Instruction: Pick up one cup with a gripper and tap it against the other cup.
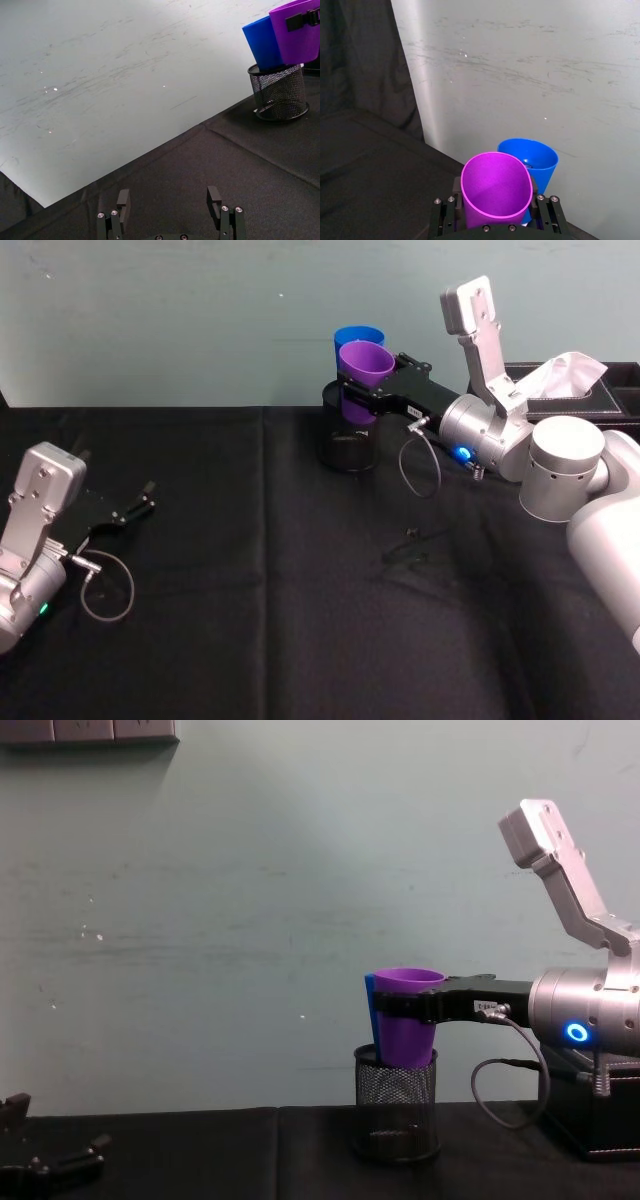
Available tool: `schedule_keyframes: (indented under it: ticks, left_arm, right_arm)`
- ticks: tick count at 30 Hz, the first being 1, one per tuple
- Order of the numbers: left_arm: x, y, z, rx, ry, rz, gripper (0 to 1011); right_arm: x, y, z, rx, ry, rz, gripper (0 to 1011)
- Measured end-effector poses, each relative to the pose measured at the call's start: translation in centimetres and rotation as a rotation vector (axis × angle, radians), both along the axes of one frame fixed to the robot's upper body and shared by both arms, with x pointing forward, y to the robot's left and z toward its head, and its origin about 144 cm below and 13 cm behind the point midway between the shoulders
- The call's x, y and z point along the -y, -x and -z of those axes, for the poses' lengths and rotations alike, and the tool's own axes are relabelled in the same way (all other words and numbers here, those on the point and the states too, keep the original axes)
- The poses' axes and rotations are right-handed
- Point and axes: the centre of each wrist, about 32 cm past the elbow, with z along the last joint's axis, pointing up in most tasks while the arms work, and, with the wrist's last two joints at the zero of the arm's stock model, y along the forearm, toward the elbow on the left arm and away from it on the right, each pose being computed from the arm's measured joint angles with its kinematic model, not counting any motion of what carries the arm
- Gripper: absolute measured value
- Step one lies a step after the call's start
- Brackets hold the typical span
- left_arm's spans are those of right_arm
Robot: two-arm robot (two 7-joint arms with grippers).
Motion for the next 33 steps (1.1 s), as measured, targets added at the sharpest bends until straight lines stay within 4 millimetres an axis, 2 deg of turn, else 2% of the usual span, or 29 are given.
schedule_keyframes:
  ticks: [33]
  left_arm:
    - [0.00, 0.00, 0.00, 0.000, 0.000, 0.000, 1000]
  right_arm:
    - [0.25, 0.41, -0.12, 0.032, -0.012, -0.031, 724]
